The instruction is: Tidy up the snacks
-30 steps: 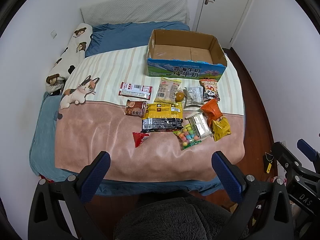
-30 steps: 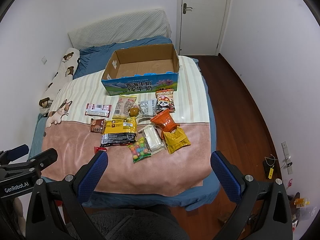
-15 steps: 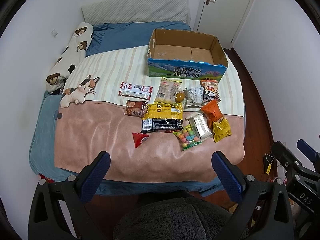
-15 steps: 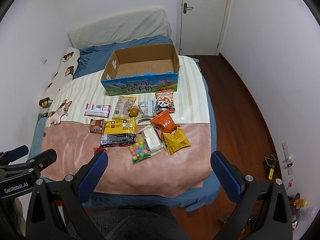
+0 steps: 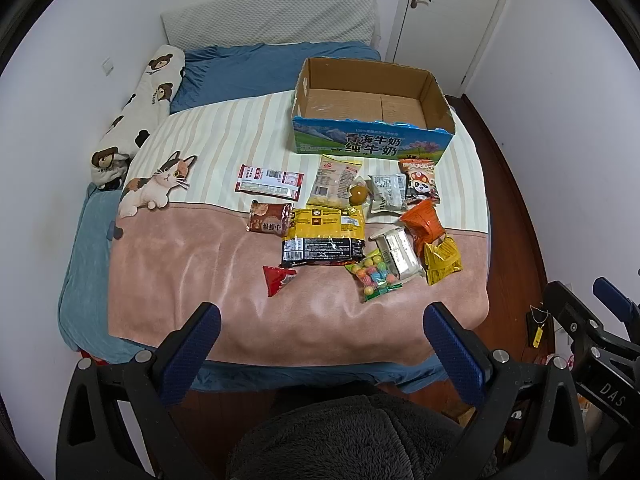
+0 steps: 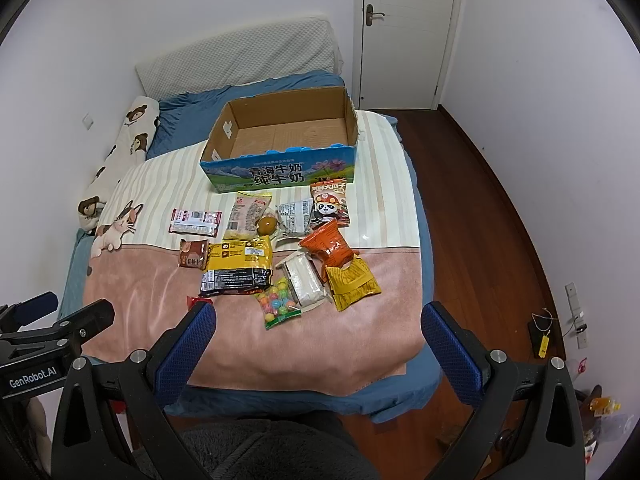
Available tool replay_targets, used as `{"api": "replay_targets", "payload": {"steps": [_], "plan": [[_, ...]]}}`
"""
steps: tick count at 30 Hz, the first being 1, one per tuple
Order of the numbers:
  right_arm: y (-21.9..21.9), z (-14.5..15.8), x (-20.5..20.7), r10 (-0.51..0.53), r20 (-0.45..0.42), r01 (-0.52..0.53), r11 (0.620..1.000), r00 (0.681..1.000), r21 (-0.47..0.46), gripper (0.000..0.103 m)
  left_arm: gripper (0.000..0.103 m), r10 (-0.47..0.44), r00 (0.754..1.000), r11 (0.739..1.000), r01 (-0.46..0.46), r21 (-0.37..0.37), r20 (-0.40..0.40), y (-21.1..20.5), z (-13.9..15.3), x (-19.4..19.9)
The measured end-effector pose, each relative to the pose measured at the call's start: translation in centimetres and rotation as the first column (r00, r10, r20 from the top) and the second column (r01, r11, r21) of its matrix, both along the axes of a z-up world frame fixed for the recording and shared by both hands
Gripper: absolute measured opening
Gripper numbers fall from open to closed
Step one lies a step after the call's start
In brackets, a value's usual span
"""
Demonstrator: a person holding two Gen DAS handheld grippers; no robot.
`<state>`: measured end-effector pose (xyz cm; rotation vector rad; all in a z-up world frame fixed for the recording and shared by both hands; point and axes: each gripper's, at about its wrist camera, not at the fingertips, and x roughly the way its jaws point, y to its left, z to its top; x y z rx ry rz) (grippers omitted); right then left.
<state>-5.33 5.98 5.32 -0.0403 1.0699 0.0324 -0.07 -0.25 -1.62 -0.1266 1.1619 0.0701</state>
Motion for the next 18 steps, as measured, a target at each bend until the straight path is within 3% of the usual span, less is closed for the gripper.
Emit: {"api": "replay_targets", "payload": {"steps": [12,18], "plan": [[0.0,-0.5,1.0,-0.012,-0.011,0.012,1.0,1.0,0.019,0.103,0.103,0.013,1.0,1.0,-0.013,0.004,-0.004,0.0,-0.4,0.6],[-0.6,-4.0,4.3,-0.056,-0.037,0.058,0.997,0.998,0.048,0.103,0.103,0.098,0.994,0.995,-0.098,0.014,-0.038,1.3,-4.3,5.2]]}}
